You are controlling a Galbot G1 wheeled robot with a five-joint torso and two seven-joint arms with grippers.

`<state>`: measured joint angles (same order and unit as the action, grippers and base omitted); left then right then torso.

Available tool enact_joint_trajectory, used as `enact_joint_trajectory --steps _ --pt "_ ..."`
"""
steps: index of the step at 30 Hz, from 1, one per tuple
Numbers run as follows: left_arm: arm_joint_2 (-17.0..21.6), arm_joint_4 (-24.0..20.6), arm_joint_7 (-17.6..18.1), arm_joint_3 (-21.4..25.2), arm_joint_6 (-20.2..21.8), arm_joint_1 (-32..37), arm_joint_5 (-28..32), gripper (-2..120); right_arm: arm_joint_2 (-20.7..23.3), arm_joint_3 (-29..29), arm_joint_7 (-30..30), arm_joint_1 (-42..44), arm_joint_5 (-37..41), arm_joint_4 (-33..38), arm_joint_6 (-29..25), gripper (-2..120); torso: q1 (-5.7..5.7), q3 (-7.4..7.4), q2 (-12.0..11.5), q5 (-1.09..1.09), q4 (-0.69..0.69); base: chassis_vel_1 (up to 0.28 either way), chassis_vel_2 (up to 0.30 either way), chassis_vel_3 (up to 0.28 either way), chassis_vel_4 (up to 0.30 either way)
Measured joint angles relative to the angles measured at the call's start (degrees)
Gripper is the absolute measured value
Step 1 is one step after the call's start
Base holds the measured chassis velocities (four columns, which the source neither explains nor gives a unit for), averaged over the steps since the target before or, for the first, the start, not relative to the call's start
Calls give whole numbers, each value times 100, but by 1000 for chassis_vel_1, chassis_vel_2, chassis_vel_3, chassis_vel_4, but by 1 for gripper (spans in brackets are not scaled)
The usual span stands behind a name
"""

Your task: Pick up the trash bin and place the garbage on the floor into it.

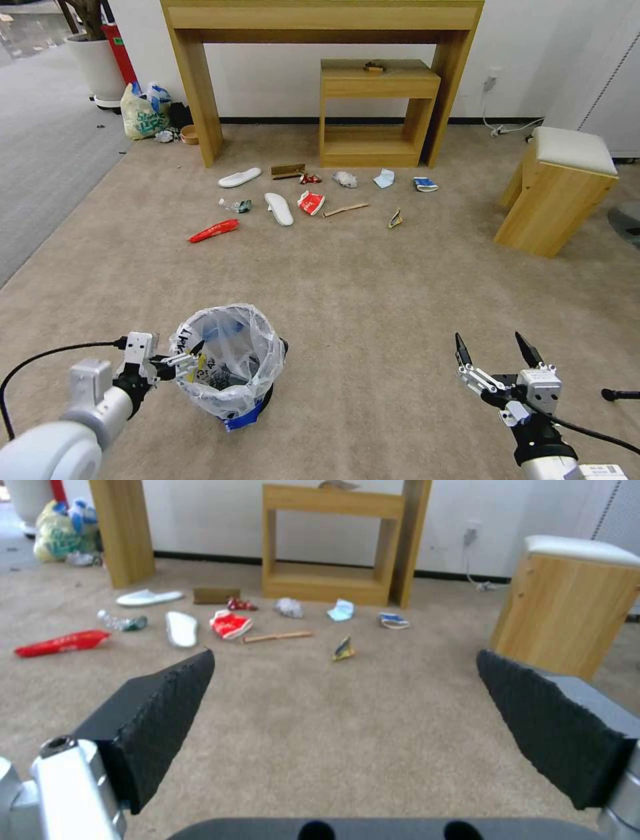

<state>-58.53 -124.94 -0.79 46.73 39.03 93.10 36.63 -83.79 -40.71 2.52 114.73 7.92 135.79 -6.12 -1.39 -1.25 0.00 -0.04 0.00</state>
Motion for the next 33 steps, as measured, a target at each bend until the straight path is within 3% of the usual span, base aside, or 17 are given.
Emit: enact_joint_trajectory --steps 3,8,15,33 --pt "302 361 138 -78 270 -299 497 100 -65 63 56 -13 -129 3 13 100 0 0 0 1 0 0 0 0 0" --pt "662 728 479 -220 357 -659 1070 100 -72 67 20 -79 -172 54 90 100 0 0 0 2 0 0 0 0 0" --pt "957 1209 495 -412 356 -896 1120 100 -78 37 -50 -3 -271 58 33 100 0 0 0 1 0 0 0 0 0" --pt "807 1693 533 -1103 322 -1206 1336 100 -112 39 -361 344 -137 -144 -154 100 0 0 0 2 0 0 0 0 0"
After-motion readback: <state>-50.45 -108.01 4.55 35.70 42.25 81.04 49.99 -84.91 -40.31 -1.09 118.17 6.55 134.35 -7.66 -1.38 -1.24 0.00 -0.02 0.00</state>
